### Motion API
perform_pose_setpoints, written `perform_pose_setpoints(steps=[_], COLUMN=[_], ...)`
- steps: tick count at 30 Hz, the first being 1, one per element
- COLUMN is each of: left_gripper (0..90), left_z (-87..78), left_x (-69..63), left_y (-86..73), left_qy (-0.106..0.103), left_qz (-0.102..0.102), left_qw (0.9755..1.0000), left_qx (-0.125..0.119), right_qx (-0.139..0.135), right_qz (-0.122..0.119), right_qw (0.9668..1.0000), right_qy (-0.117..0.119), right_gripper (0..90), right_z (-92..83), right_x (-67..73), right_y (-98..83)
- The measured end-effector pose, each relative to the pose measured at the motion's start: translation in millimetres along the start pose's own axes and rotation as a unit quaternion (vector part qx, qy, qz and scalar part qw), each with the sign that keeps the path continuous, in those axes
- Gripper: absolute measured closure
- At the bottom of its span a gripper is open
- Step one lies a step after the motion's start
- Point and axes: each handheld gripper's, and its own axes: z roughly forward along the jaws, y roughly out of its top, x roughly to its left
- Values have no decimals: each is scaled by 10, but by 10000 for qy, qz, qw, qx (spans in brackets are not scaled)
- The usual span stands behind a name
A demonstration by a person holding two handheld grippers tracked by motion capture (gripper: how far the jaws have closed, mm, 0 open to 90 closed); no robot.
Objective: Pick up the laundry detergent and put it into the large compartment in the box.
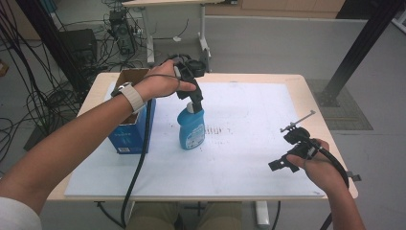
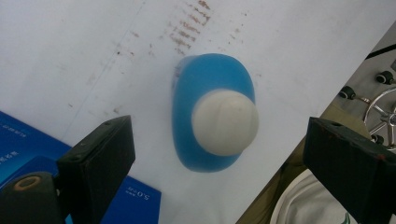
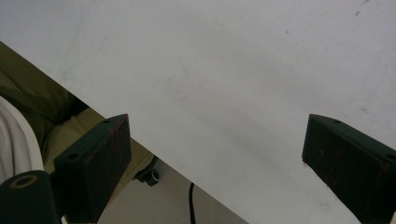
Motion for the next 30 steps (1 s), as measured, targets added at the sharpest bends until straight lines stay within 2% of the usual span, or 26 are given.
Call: perform_pose_setpoints(steps=[4, 9, 17, 30], left_gripper=[97, 97, 103, 101], left_z=[31, 80, 164, 199], left_x=[-20, -54, -53, -101], left_y=[9, 34, 62, 90], left_qy=[55, 19, 64, 125], left_qz=[-7, 5, -124, -84], left_qw=[10000, 10000, 9998, 9998], left_qx=[4, 38, 112, 120], right_qx=[3, 10, 1, -24], right_qz=[9, 19, 8, -20], right_qw=[10000, 10000, 10000, 10000], right_qy=[1, 18, 11, 9], right_gripper=[82, 82, 82, 82], right_z=[8, 22, 13, 16], right_x=[-4, 0, 11, 10], right_y=[-2, 8, 1, -10])
